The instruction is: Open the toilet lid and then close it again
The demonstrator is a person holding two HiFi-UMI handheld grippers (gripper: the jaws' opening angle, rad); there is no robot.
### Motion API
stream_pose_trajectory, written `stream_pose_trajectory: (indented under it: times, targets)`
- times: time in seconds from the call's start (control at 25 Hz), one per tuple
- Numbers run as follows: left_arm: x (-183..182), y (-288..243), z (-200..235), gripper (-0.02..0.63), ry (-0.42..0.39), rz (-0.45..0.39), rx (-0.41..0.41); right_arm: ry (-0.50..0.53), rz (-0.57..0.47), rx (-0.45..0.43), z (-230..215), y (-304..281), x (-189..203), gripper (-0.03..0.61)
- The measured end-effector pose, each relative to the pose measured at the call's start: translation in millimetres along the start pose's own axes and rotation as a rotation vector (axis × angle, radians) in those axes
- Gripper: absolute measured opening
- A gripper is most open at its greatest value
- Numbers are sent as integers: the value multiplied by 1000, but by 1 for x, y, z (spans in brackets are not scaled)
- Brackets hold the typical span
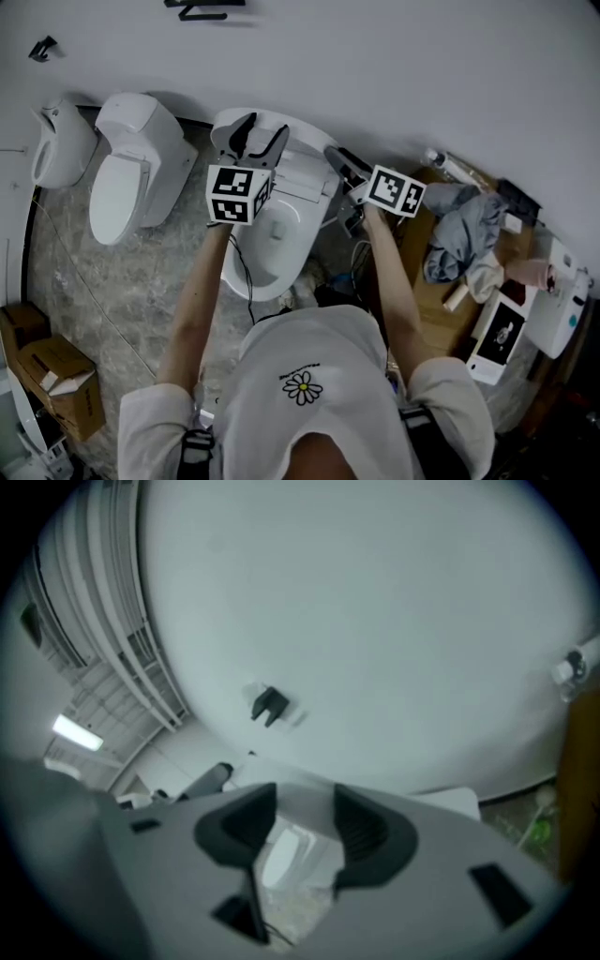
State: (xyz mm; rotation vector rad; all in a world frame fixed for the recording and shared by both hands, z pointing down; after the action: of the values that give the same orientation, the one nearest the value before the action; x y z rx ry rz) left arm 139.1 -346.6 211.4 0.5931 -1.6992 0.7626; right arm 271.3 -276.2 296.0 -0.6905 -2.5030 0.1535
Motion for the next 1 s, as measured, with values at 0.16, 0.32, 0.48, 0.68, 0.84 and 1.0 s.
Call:
stream_pose_trajectory:
  times: [0.16,0.32,0.48,0.68,0.84,1.0]
  targets:
    - [-5,-21,6,265,3,4,-2,-28,-23,-10,-6,-8,-16,210]
    - [-8,-39,11,265,1,7,-8,-35,-18,-16,-11,-16,-30,209]
    - [-11,-53,14,265,1,16,-18,-39,-23,-17,-15,-21,-41,207]
    - [-12,-66,18,265,8,20,-43,-42,-16,-14,-20,-28,-51,207]
    - [-14,-78,20,265,-1,32,-39,-34,-17,-5,-22,-32,-61,207]
    - [-15,-89,23,265,-1,42,-39,-13,-19,14,-25,-37,-70,202]
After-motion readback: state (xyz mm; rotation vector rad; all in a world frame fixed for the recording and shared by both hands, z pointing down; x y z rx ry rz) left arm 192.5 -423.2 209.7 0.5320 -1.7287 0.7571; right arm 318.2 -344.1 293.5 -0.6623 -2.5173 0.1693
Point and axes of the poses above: the fingertips, and each gripper's own axes: y backward along the fingers, z to its left, x out of its underside, the point moved 2 cm from there along y, backward along the fingers, and after that the axes turned 7 degrees about -y, right-handed, at the moved point
